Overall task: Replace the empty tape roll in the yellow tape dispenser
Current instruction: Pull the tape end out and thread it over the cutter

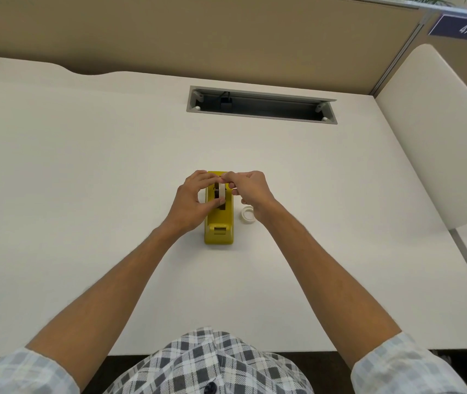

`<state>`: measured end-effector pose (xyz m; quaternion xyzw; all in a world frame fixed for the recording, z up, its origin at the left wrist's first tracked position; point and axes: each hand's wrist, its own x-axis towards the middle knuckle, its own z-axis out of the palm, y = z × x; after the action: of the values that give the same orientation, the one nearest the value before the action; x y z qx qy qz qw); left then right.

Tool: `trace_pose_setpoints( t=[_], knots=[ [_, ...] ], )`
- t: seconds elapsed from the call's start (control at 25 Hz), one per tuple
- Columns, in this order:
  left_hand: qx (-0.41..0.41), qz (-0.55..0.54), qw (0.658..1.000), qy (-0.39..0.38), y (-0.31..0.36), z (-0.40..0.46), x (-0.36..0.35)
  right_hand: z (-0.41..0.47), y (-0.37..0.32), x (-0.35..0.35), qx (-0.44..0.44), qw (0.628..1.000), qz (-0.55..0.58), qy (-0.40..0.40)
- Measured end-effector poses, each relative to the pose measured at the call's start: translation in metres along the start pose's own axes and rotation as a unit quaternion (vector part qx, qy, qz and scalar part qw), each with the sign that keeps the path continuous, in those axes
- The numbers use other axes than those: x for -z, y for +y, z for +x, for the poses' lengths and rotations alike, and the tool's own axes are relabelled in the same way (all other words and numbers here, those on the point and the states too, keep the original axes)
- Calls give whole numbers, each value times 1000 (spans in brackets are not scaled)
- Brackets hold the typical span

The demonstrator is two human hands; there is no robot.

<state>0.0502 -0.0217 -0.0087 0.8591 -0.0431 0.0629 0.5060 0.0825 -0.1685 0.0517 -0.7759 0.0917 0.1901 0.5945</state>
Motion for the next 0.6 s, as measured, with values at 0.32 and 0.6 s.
trace_pose_setpoints(
  t=[0.32, 0.6],
  knots=[
    [50, 22, 998, -14, 2, 1, 3, 0, 6, -1, -19, 1000, -9, 10],
    [47, 7, 999, -3, 3, 0, 1, 1, 8, -2, -18, 1000, -1, 16]
  ],
)
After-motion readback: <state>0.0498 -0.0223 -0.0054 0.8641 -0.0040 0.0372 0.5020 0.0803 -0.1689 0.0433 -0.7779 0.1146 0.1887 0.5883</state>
